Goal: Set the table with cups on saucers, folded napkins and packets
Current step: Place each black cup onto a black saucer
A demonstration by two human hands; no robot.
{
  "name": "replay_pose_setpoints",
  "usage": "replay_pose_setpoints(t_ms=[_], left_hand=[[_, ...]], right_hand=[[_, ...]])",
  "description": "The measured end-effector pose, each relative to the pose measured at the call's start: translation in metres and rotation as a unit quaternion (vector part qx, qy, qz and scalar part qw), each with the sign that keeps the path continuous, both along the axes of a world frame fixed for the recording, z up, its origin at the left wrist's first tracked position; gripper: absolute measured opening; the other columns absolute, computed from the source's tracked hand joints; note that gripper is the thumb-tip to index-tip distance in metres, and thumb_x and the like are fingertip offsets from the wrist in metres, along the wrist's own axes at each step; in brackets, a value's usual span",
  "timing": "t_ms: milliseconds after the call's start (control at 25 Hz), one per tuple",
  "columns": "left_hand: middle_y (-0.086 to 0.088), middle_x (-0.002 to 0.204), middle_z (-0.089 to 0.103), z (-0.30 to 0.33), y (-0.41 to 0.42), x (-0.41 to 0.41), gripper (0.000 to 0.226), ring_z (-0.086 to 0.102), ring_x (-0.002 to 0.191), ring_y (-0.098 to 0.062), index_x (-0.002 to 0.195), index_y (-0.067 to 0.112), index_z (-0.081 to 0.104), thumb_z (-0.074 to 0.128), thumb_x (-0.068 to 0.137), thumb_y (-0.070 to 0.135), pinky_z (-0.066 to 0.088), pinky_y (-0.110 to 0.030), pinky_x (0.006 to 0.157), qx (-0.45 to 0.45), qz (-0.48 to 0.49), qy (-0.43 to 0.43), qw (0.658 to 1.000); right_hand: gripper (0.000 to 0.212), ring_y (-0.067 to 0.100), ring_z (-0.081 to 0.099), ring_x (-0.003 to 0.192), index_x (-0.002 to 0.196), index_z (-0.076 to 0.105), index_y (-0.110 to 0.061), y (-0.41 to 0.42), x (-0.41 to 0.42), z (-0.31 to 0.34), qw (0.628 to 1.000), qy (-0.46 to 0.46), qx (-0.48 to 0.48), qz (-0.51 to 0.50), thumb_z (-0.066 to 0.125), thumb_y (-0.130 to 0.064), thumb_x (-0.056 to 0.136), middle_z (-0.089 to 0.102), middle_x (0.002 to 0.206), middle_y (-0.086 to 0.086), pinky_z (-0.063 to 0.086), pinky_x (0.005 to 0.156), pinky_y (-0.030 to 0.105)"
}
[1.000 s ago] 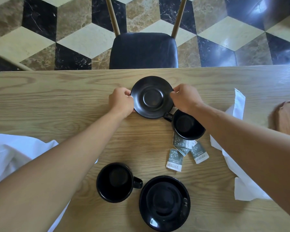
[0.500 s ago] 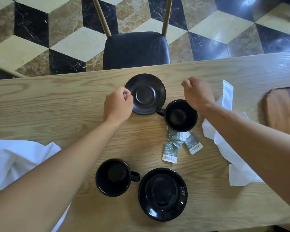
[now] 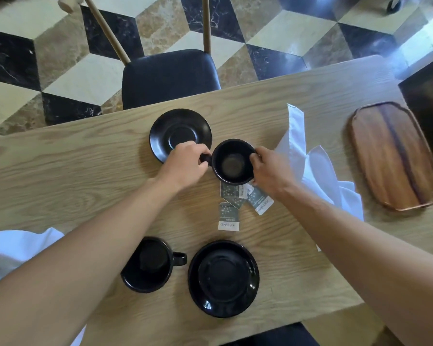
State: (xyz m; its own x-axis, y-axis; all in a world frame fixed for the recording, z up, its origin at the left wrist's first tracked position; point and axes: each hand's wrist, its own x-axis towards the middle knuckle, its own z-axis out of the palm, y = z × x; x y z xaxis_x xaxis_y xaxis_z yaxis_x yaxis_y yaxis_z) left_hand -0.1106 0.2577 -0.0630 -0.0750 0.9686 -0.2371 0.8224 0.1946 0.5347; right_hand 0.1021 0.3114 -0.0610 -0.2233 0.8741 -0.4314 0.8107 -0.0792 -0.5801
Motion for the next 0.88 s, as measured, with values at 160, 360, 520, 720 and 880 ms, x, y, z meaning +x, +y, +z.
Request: replay_pose_setpoints(t_ms=[160,360,520,720,880], left_hand=[[0.001,0.086,0.058,0.008,-0.002,0.001,0.023,0.056,0.088,-0.021,0.108,0.015,0.075,0.065,0.088,0.011,0.041,-0.030,0.078,0.010,0.012,-0.001,1.000],[-0.004,0.092,0.075,0.025,0.000,-0.020,0.025,0.063,0.088,-0.022,0.112,0.017,0.076,0.068,0.088,0.014,0.040,-0.025,0.075,0.069,0.103,-0.004,0.992],[0.003,0.073,0.063,0.034,-0.001,-0.055,0.025,0.060,0.077,-0.021,0.110,0.019,0.077,0.069,0.086,0.014,0.043,-0.027,0.072,0.061,0.161,-0.003,0.985],[0.003,0.067,0.061,0.024,-0.012,-0.090,0.027,0.058,0.072,-0.022,0.111,0.021,0.078,0.070,0.086,0.015,0.039,-0.027,0.068,0.049,0.188,0.006,0.981],[0.002,0.065,0.063,0.015,-0.016,-0.098,0.019,0.059,0.072,-0.024,0.104,0.022,0.079,0.073,0.086,0.017,0.043,-0.031,0.067,0.039,0.188,0.007,0.981]], right_hand=[[0.032,0.027,0.064,0.071,0.078,0.058,-0.009,0.007,-0.001,0.011,1.000,0.020,0.010,0.004,0.043,-0.024,0.102,0.066,0.072,0.007,0.049,0.065,0.034],[0.041,0.033,0.066,0.069,0.074,0.059,-0.007,0.034,-0.035,0.033,0.996,0.035,0.076,0.041,0.041,-0.030,0.104,0.066,0.066,0.011,0.053,0.069,0.040],[0.039,0.035,0.063,0.072,0.076,0.058,-0.007,0.047,-0.081,0.038,0.987,0.041,0.117,0.099,0.040,-0.028,0.104,0.067,0.069,0.012,0.053,0.073,0.044],[0.035,0.036,0.064,0.071,0.080,0.059,-0.010,0.049,-0.119,0.026,0.983,0.029,0.111,0.144,0.040,-0.025,0.104,0.066,0.072,0.011,0.054,0.070,0.043],[0.033,0.033,0.065,0.067,0.084,0.061,-0.012,0.048,-0.130,0.018,0.984,0.033,0.093,0.151,0.039,-0.025,0.105,0.066,0.077,0.008,0.057,0.070,0.043]])
